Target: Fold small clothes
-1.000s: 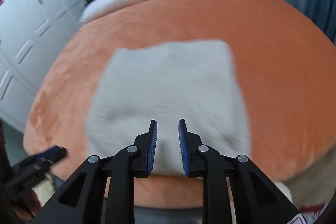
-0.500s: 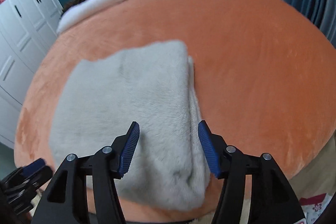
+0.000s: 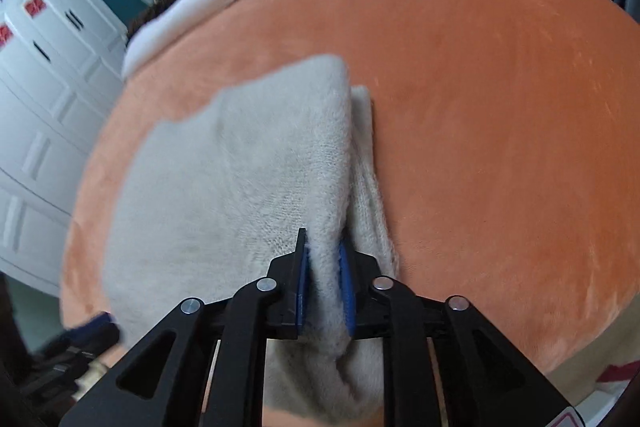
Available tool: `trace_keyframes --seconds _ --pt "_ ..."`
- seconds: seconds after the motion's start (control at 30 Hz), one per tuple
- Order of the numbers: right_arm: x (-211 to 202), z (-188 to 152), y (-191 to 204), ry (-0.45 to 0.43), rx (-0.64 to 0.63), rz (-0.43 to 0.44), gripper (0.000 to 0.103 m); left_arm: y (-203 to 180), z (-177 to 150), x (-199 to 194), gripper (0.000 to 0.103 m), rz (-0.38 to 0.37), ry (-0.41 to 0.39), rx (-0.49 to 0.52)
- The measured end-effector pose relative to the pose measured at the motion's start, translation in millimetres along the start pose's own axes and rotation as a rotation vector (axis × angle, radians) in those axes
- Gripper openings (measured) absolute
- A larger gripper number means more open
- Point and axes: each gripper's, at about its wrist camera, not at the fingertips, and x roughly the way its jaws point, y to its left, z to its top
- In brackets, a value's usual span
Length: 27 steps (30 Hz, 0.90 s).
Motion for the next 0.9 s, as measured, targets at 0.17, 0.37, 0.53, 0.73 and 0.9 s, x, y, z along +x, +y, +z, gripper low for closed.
trace_keyframes --seconds 0.17,0.37,0.53,0.73,0.9 --pt "-32 -20 -15 -0.025 0.105 0.018 0.041 7 -7 3 0.064 -0.003 0.016 -0.008" --pt "-29 -60 -23 0.074 0.211 0.088 0.056 14 -19 0 0.065 -0.001 0.028 -0.016" --pt "-14 -57 3 0.090 0.181 0.033 0.022 24 -32 -9 0.065 0.007 0.035 -0.018" --pt "-43 -33 111 -0.014 -0.141 0.013 0.011 57 -48 -30 0.067 0.028 0.010 -0.082" --pt "-47 -24 225 0.032 -0.276 0.359 0.009 89 -63 -50 0.067 0.058 -0.012 -0.179"
